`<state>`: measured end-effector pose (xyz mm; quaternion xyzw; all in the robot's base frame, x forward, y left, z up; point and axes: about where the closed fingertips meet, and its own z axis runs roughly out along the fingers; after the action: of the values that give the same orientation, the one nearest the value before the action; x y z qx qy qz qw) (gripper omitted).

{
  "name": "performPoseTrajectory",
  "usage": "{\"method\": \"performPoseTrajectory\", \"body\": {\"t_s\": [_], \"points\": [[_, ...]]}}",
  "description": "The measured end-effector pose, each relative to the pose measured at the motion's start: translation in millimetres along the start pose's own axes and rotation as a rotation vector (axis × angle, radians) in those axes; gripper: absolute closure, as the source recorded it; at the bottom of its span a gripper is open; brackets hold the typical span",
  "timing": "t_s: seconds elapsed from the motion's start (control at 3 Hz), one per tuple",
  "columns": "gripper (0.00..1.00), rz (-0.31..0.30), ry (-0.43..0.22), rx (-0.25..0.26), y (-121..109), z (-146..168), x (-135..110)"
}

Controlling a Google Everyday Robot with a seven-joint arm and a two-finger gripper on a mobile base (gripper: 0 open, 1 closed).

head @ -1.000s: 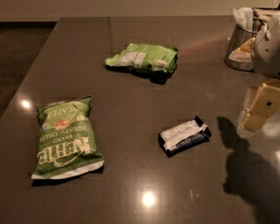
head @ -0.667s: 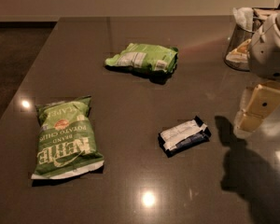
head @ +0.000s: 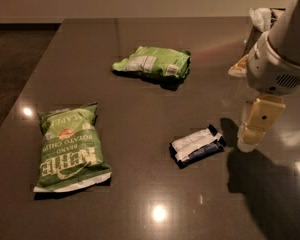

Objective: Move rxbar blueberry near green jalapeno chip bag

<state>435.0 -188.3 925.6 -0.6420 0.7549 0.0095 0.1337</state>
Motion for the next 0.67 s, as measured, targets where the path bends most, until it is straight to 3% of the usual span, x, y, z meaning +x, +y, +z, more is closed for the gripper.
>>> {"method": "performPoseTrajectory", "body": {"t_s": [0.67], "points": [[0.00, -0.064, -0.017, -0.061, 17.4, 43.8, -18.1]]}}
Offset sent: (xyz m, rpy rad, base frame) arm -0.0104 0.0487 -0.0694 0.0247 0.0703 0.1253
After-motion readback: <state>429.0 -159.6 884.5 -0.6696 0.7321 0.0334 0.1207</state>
